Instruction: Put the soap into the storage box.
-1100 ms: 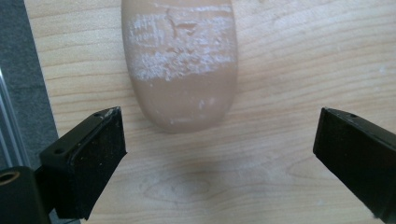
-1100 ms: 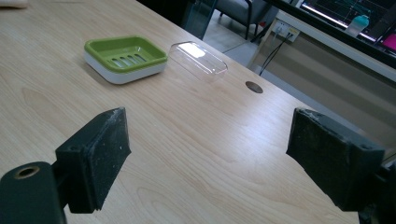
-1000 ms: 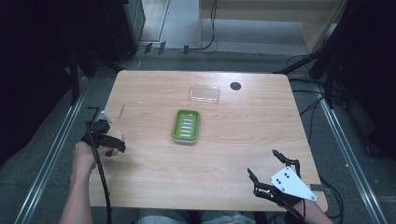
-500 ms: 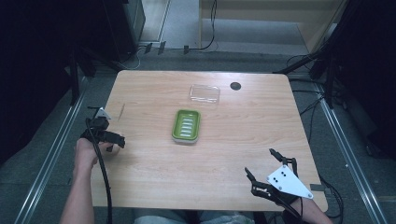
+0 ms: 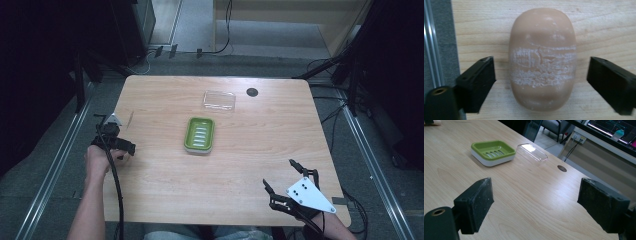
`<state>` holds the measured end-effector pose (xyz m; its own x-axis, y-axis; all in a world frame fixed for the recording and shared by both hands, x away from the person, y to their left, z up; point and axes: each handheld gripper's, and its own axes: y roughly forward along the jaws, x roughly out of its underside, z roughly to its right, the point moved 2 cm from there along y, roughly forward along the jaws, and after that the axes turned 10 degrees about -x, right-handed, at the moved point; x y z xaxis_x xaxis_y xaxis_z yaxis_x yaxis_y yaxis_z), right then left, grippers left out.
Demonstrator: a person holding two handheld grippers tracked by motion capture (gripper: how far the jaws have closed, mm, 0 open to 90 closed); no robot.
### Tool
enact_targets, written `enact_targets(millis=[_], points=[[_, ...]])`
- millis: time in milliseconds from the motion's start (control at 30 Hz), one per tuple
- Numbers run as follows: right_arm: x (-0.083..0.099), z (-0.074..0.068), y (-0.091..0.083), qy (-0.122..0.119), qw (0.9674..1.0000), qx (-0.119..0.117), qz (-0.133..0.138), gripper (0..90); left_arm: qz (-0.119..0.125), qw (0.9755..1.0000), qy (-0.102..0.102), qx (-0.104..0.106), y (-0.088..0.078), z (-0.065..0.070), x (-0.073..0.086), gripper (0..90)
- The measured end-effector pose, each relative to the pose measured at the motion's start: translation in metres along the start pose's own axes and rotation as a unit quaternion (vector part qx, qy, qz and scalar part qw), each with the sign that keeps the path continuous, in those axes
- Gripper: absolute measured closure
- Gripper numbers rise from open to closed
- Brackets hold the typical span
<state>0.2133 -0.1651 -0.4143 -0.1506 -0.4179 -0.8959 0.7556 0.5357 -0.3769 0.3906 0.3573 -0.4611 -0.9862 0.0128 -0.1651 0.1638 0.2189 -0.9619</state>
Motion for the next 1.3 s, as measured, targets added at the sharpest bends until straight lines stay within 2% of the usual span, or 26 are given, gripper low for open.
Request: enact_targets(millis=[233, 667, 1300], points=[[0.0005, 0.0003, -0.0011, 0.000, 1.0000, 0.001, 0.002, 13.1, -0.003, 1.0000, 0.008, 0.001, 0.0020, 0.0044, -0.0008, 18.0], [0.0003, 0.0004, -0.0008, 0.002, 1.0000, 0.001, 0.002, 13.1, 0.000, 0.9999, -0.001, -0.011, 0.0044, 0.0039, 0.0004, 32.1], [0.0002, 0.0004, -0.0004, 0.001, 1.0000, 0.000, 0.002, 13.1, 0.010, 0.9999, 0.001, -0.002, 0.0043, 0.0043, 0.0032, 33.2]])
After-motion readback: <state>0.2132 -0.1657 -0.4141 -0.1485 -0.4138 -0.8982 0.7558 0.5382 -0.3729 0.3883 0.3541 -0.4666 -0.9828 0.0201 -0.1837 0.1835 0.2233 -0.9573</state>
